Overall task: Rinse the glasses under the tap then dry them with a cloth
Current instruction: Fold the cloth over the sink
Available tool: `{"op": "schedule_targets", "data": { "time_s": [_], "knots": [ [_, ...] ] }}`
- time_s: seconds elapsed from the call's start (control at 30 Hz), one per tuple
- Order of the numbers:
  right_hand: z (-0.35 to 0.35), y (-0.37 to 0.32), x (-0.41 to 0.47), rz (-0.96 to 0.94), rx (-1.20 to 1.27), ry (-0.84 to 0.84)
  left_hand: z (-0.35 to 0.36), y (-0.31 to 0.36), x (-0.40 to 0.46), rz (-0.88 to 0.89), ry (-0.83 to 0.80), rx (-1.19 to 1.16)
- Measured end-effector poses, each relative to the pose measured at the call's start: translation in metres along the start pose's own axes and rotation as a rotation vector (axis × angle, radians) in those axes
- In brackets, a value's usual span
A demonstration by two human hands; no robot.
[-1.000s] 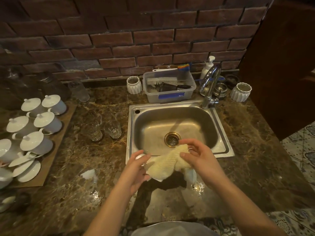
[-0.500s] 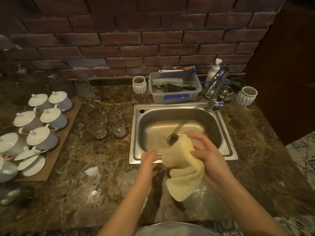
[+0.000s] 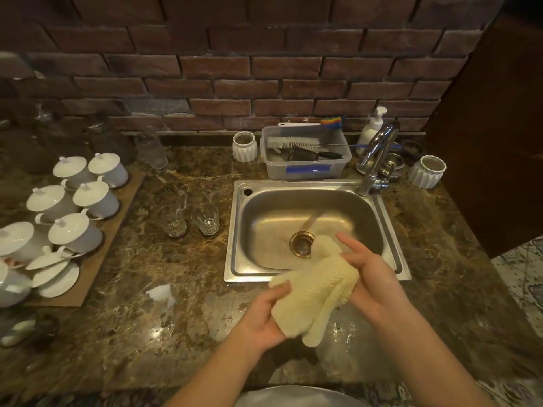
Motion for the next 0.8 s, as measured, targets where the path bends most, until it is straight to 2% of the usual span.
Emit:
{"op": "schedule_targets", "data": {
  "time_s": [0.07, 0.13, 0.2, 0.23, 0.33, 0.43, 0.6, 0.8],
  "knots": [
    [-0.016, -0.001, 0.005, -0.056, -0.166, 0.108, -0.009, -0.014, -0.003, -0.074, 0.082, 0.168],
    [-0.033, 0.004, 0.01, -0.075, -0.32, 0.181, -0.024, -0.011, -0.003, -0.029, 0.273, 0.316],
    [-0.045, 0.027, 0.016, 0.002, -0.39, 0.166, -0.033, 0.01, -0.003, 0.191, 0.456, 0.372],
    [-0.048, 0.046, 0.019, 0.084, -0.357, 0.126, -0.031, 0.022, -0.005, 0.308, 0.49, 0.376],
    [-0.055, 0.099, 0.018, 0.326, -0.234, 0.054, -0.014, 0.043, -0.012, 0.461, 0.439, 0.405],
    [-0.052, 0.121, 0.019, 0.414, -0.276, -0.022, 0.002, 0.053, -0.02, 0.504, 0.407, 0.674],
    [-0.034, 0.098, 0.018, 0.288, -0.543, -0.161, 0.019, 0.069, -0.038, 0.668, 0.371, 1.077],
    [-0.037, 0.089, 0.02, 0.214, -0.815, -0.139, 0.026, 0.085, -0.054, 0.815, 0.382, 1.102]
  ]
}}
Point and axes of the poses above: each hand's wrist, its own x-axis towards the middle knuckle, its own z-axis out of the palm, y = z × x, the point moved 8 cm from there along x, towards the middle knuckle, and after that the axes turned 6 degrees about -x, right-handed, at the moved point
